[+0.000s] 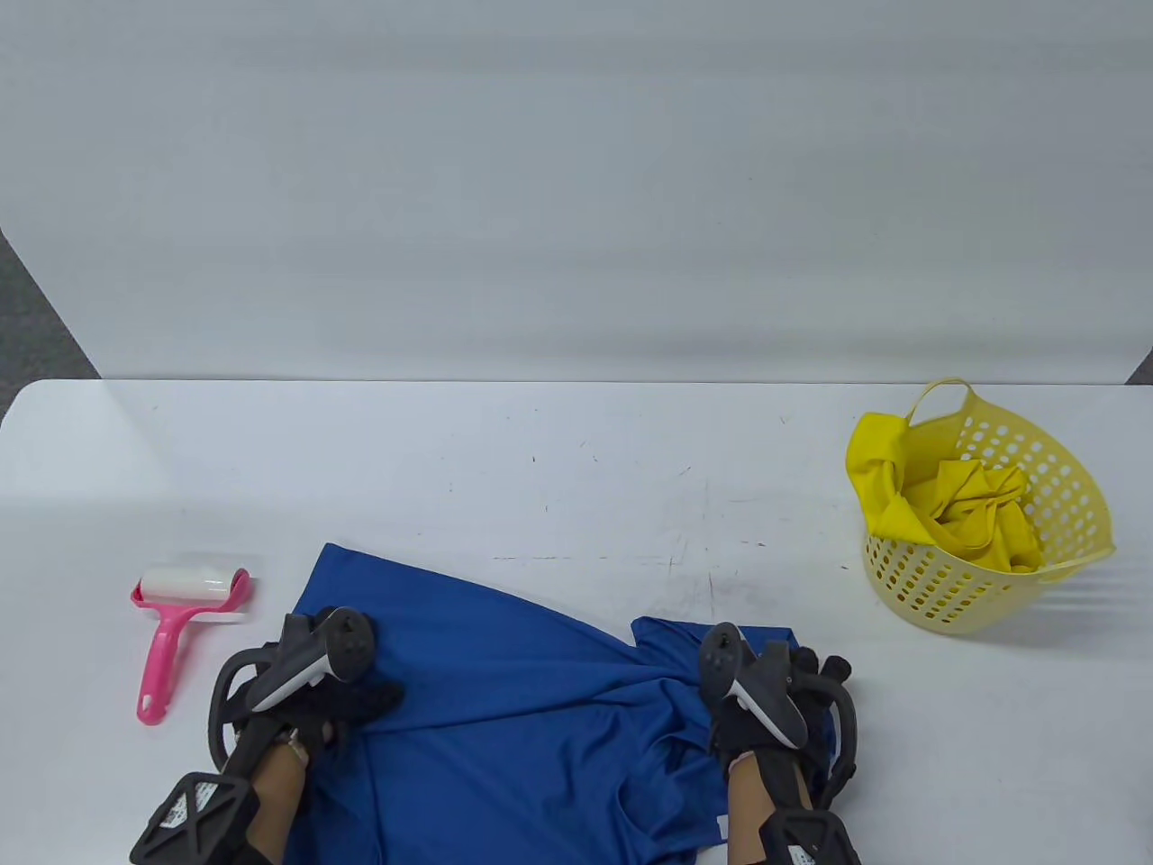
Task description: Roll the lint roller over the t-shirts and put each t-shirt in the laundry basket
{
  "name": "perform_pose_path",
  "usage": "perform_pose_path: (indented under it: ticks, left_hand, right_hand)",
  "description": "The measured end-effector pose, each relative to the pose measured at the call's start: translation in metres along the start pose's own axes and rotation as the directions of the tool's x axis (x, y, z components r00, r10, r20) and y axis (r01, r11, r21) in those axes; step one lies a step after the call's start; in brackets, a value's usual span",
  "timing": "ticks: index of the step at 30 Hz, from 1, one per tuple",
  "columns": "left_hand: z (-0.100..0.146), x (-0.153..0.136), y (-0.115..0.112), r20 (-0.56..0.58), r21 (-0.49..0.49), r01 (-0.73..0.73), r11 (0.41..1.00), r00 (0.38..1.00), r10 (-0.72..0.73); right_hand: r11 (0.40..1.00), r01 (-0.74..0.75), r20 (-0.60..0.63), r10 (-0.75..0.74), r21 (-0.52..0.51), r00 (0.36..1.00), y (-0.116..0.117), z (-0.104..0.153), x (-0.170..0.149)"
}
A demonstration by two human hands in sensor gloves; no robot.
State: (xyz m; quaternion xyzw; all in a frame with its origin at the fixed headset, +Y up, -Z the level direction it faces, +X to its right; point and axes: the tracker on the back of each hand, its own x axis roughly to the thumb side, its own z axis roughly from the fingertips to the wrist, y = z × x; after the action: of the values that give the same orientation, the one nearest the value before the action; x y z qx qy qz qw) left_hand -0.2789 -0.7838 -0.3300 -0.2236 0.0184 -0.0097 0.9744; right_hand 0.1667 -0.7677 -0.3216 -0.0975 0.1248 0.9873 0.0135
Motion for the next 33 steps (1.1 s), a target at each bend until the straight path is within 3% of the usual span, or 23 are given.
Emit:
perform_pose_path:
  ticks: [4,6,9,13,17,20,23,25,27,29,31,33]
  left_hand:
    - [0.000,0.000,0.000,0.001,-0.001,-0.003,1.000,1.000,0.003]
    - [0.000,-0.001,0.000,0.001,-0.001,-0.007,1.000,1.000,0.007]
    - [0.000,-0.001,-0.001,0.001,-0.001,-0.007,1.000,1.000,0.007]
    - [-0.001,-0.001,-0.001,0.000,0.000,-0.008,1.000,1.000,0.008]
    - [-0.001,-0.002,0.001,-0.043,0.005,-0.007,1.000,0.999,0.007]
    - [-0.002,-0.004,0.000,-0.059,0.008,-0.040,0.999,0.997,0.040]
    - [0.005,-0.005,0.010,-0.046,0.076,-0.037,0.996,0.998,0.040]
    - [0.017,-0.001,0.023,0.003,0.157,-0.057,0.986,0.998,0.057]
    - [0.027,0.008,0.032,0.063,0.183,-0.085,0.979,0.995,0.074]
    - [0.031,0.021,0.032,0.081,0.094,-0.035,0.995,0.996,0.028]
    - [0.029,0.032,0.021,0.056,0.011,0.084,0.996,0.995,-0.085]
    - [0.025,0.036,0.011,0.052,-0.029,0.163,0.986,0.986,-0.161]
  right_hand:
    - [0.974,0.055,-0.062,-0.043,0.220,0.997,0.013,-0.004,-0.016]
    - [0.950,0.143,-0.080,-0.125,0.277,0.989,0.018,-0.006,-0.024]
    - [0.944,0.204,-0.076,-0.190,0.260,0.979,0.020,-0.007,-0.028]
    - [0.981,0.100,0.052,-0.111,0.167,0.993,0.014,-0.007,-0.020]
    - [0.975,0.111,-0.091,-0.095,0.191,0.991,0.015,-0.009,-0.028]
    - [0.962,0.223,-0.107,-0.208,0.160,0.972,0.017,-0.009,-0.036]
    - [0.969,0.248,0.004,-0.248,0.015,0.969,-0.012,0.005,-0.023]
    - [0.963,0.268,0.065,-0.268,0.001,0.961,-0.031,0.022,-0.005]
    - [0.972,0.221,0.110,-0.229,0.077,0.967,-0.035,0.034,0.013]
    - [0.971,0.095,0.112,-0.122,0.220,0.986,-0.024,0.036,0.028]
    - [0.954,0.076,0.118,-0.114,0.289,0.986,-0.006,0.024,0.031]
    - [0.912,0.133,0.134,-0.198,0.387,0.971,0.013,0.008,0.025]
